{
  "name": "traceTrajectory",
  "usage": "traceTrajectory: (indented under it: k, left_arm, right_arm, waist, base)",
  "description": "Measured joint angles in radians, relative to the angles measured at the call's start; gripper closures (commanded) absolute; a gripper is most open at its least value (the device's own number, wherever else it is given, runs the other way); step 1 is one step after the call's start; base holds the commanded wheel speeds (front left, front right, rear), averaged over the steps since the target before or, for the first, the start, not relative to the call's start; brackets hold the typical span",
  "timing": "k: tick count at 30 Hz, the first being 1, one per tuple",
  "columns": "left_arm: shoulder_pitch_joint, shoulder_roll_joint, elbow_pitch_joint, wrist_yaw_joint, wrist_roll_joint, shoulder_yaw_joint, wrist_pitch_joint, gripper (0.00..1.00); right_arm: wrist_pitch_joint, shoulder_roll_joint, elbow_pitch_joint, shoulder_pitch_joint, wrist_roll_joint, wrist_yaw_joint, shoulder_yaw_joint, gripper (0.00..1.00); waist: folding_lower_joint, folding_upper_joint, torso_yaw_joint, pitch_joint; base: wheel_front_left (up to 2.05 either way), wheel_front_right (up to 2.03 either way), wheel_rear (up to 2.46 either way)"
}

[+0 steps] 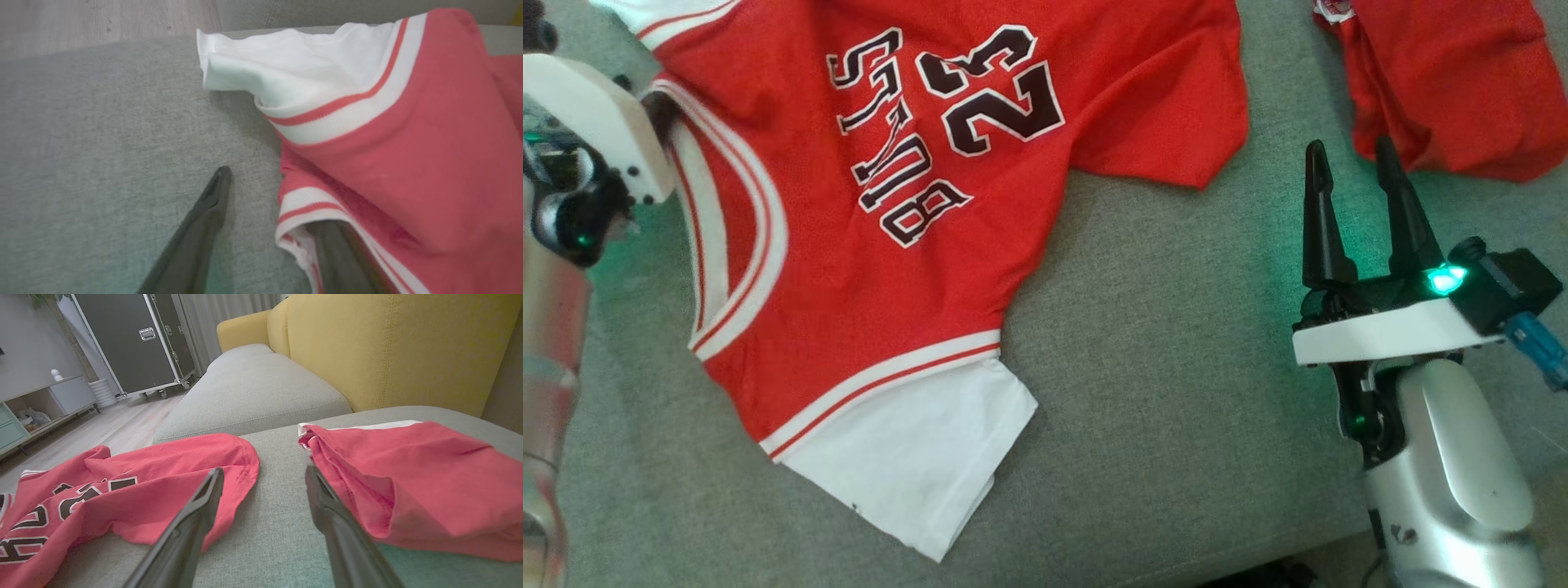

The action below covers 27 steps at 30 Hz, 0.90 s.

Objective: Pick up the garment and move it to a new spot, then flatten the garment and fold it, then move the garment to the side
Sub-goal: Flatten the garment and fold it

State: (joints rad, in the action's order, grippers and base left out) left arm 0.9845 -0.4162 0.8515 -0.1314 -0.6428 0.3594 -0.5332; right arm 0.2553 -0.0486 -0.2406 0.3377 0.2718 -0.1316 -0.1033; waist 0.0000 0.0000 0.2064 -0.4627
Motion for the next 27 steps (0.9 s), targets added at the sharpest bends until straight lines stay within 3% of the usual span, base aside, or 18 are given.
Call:
traceTrajectory:
  k: [1,7,16,18,27]
  left_arm:
    - [0.001,-0.006,0.000,-0.001,0.000,0.003,0.011,1.00]
    - [0.006,-0.032,0.017,0.013,0.066,0.040,0.168,1.00]
    - [0.170,-0.096,0.077,0.107,0.215,0.076,0.431,1.00]
    - [0.193,-0.096,0.096,0.115,0.235,0.090,0.474,0.00]
    - [0.165,-0.033,0.229,0.087,0.224,0.110,0.551,0.00]
  right_arm:
    - [0.000,0.000,0.000,0.000,0.000,0.000,0.000,0.00]
    - [0.000,0.000,0.001,0.002,0.000,0.000,-0.001,0.00]
    - [0.000,0.000,0.001,0.020,0.000,0.000,-0.021,0.00]
    - [0.000,0.000,0.001,0.023,0.000,0.000,-0.022,0.00]
    - [0.000,0.000,-0.010,0.020,-0.019,0.000,-0.020,0.00]
  waist:
    - [0.0000,0.0000,0.001,-0.002]
    - [0.0001,0.0000,0.006,-0.008]
    - [0.0002,0.0000,0.019,-0.018]
    - [0.0001,0.0000,0.019,-0.016]
    - [0.0001,0.0000,-0.007,0.033]
  base:
    - [0.00,0.00,0.00]
    - [0.00,0.00,0.00]
    - [0.00,0.00,0.00]
    - [0.00,0.00,0.00]
    - [0.00,0.00,0.00]
